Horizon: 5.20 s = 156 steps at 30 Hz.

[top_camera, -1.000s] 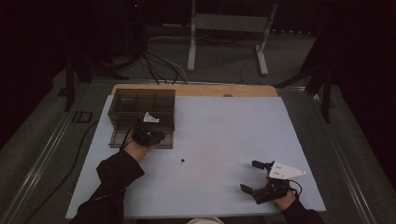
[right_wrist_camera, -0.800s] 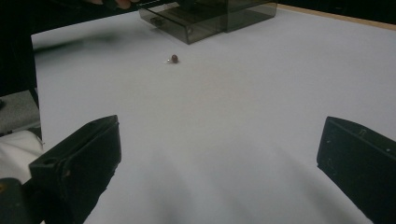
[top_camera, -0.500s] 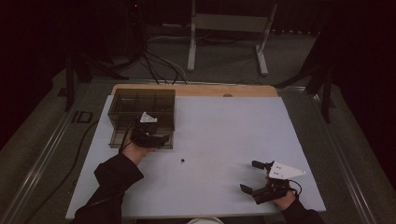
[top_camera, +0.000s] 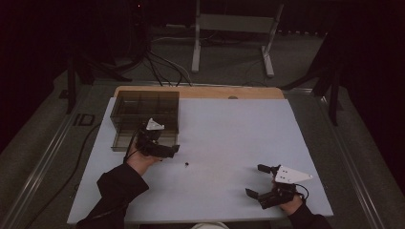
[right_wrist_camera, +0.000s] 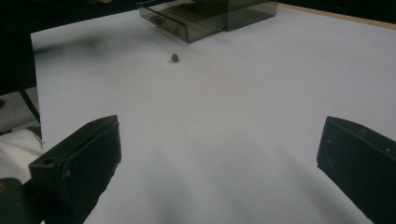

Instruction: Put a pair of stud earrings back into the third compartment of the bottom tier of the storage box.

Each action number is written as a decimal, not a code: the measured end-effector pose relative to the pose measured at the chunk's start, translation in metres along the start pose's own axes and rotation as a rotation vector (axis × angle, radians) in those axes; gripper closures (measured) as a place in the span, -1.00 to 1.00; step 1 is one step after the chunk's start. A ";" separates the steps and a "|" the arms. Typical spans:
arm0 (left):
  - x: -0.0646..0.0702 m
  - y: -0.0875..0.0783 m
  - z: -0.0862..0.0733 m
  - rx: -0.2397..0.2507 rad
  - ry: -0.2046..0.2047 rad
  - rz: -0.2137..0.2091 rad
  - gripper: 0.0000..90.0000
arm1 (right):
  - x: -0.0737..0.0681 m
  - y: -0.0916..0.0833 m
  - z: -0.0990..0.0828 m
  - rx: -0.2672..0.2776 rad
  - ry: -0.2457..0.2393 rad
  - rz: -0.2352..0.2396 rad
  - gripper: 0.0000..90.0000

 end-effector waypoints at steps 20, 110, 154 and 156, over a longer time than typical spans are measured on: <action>0.037 0.008 -0.017 -0.037 0.066 -0.059 -0.94 | 0.000 0.000 0.000 0.003 0.001 -0.001 -1.00; 0.058 0.036 -0.033 -0.109 0.229 -0.149 0.80 | 0.000 -0.002 0.000 0.008 0.004 0.000 -1.00; 0.043 -0.003 -0.011 -0.048 0.251 -0.194 0.80 | 0.000 -0.001 0.000 0.003 0.002 0.000 -1.00; 0.041 -0.004 -0.010 -0.042 0.249 -0.194 0.80 | 0.000 -0.001 0.000 0.000 0.000 -0.001 -1.00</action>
Point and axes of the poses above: each handheld gripper's, and its own axes: y roughly forward along the jaws, z roughly out of its top, x roughly to its right, the point moved 2 cm from there along y, roughly forward along the jaws, and after that the axes turned 9 degrees about -x, right-handed, at the moved point
